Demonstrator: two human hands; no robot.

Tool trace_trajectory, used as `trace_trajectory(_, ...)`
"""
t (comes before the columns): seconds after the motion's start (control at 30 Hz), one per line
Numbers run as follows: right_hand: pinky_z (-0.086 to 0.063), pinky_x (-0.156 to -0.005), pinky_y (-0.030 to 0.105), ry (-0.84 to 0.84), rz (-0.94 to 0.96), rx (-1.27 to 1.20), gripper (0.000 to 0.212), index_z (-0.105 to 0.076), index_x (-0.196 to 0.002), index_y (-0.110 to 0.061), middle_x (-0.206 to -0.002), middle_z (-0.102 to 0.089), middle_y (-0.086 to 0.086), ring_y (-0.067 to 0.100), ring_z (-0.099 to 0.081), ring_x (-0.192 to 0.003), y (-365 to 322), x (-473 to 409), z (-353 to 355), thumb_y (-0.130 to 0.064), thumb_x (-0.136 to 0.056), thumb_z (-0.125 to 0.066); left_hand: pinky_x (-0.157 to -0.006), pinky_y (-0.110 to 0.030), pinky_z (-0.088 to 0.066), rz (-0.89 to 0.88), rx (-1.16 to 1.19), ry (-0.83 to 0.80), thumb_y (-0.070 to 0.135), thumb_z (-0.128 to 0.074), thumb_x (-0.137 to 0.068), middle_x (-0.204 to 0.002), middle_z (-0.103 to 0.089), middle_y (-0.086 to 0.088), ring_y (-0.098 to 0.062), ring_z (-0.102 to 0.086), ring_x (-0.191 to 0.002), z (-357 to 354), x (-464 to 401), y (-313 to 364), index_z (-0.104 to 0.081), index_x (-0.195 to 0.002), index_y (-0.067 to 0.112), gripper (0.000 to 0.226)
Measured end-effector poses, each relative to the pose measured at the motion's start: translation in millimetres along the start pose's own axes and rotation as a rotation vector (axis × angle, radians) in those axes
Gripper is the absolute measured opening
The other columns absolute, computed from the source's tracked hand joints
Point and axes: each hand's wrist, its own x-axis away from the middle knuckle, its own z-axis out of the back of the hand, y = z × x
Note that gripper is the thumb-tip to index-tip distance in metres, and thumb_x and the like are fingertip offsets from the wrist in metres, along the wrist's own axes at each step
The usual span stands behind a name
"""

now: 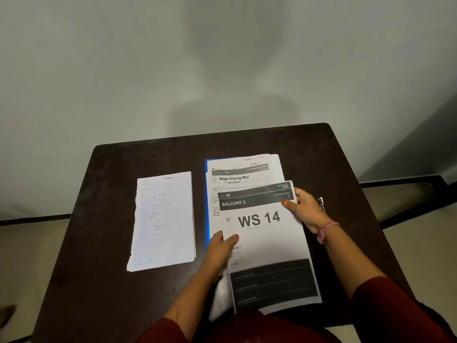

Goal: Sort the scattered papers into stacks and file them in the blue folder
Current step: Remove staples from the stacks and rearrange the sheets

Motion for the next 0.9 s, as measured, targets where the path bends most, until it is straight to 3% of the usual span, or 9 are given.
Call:
trace_trajectory(0.07,-0.056,-0.083,0.039,-0.002,-0.014,0.003,0.026,-0.056,-0.117,-0.008,-0.11,-0.068,0.012,0.025,-0.068,-0.096,8.9,0.2,-2.9,-0.001,-0.092,-0.055,-0.077,-0.035,-0.053,-0.01,0.003,0.024,0.027,-0.063,-0.081,-0.095,-0.073,-0.008,-0.021,-0.066,-0.08,5.0,-8.3,7.7,-0.064,-0.095,0.012,0.021)
trace_trajectory(0.17,-0.057,-0.078,0.029,0.006,-0.008,-0.005,0.025,-0.056,-0.115,-0.01,-0.112,-0.067,0.011,0.02,-0.067,-0.095,20.1,5.2,-8.5,0.001,-0.093,-0.053,-0.083,-0.039,-0.054,-0.036,0.114,0.058,0.014,-0.052,-0.094,-0.094,-0.074,-0.01,-0.026,-0.07,-0.088,8.8,-23.1,25.7,-0.067,-0.096,0.009,0.016)
trace_trajectory(0.3,-0.052,-0.09,0.034,0.022,0.01,0.058,0.026,-0.054,-0.116,-0.013,-0.116,-0.065,0.008,0.02,-0.063,-0.105,32.9,11.7,-13.0,-0.001,-0.093,-0.054,-0.072,-0.029,-0.053,-0.037,0.163,0.094,0.014,-0.045,-0.098,-0.094,-0.073,-0.01,-0.022,-0.069,-0.082,5.3,-40.1,37.7,-0.066,-0.093,0.008,0.023)
trace_trajectory(0.37,-0.053,-0.087,0.032,0.049,0.027,0.101,0.025,-0.053,-0.115,-0.015,-0.115,-0.065,0.007,0.019,-0.064,-0.103,36.1,13.2,-9.1,-0.004,-0.093,-0.056,-0.066,-0.026,-0.052,-0.03,0.163,0.098,0.014,-0.043,-0.1,-0.094,-0.072,-0.01,-0.019,-0.069,-0.079,1.0,-40.6,36.8,-0.065,-0.095,0.009,0.023)
trace_trajectory(0.47,-0.052,-0.075,0.022,0.354,0.105,0.236,0.024,-0.056,-0.117,-0.013,-0.105,-0.064,0.001,0.011,-0.063,-0.088,33.2,15.9,6.8,-0.014,-0.093,-0.057,-0.063,-0.025,-0.05,-0.052,0.156,0.151,0.014,-0.04,-0.1,-0.093,-0.071,-0.007,-0.016,-0.067,-0.079,-7.6,-36.6,34.3,-0.063,-0.098,0.008,0.024)
trace_trajectory(0.57,-0.047,-0.094,0.036,0.71,0.082,0.52,0.035,-0.057,-0.121,-0.013,-0.119,-0.051,0.006,0.021,-0.052,-0.109,35.5,18.0,31.2,-0.023,-0.088,-0.065,-0.082,-0.036,-0.054,-0.093,0.123,0.192,0.019,-0.04,-0.101,-0.1,-0.07,-0.009,-0.024,-0.066,-0.093,-11.3,-36.9,27.7,-0.062,-0.1,0.01,0.024)
trace_trajectory(0.63,-0.043,-0.102,0.045,0.686,-0.028,0.662,0.051,-0.051,-0.129,-0.011,-0.131,-0.046,0.012,0.029,-0.046,-0.121,41.7,15.5,41.1,-0.025,-0.084,-0.07,-0.089,-0.043,-0.053,-0.101,0.127,0.199,0.023,-0.041,-0.102,-0.1,-0.07,-0.009,-0.026,-0.067,-0.096,-11.9,-38.2,22.8,-0.061,-0.097,0.014,0.022)
trace_trajectory(0.73,-0.041,-0.105,0.046,0.588,-0.132,0.662,0.064,-0.043,-0.136,-0.007,-0.136,-0.043,0.017,0.034,-0.045,-0.124,45.6,10.1,43.6,-0.021,-0.082,-0.072,-0.091,-0.047,-0.052,-0.117,0.145,0.201,0.024,-0.045,-0.101,-0.1,-0.071,-0.009,-0.027,-0.067,-0.096,-13.1,-38.9,18.4,-0.062,-0.094,0.017,0.02)
trace_trajectory(0.9,-0.043,-0.097,0.041,0.582,-0.126,0.52,0.038,-0.058,-0.124,-0.005,-0.114,-0.06,0.015,0.033,-0.056,-0.112,38.7,-1.1,43.5,-0.016,-0.088,-0.065,-0.091,-0.047,-0.053,-0.135,0.249,0.196,0.013,-0.052,-0.096,-0.105,-0.071,-0.009,-0.029,-0.068,-0.098,-14.6,-35.1,15.3,-0.06,-0.105,0.01,0.013)
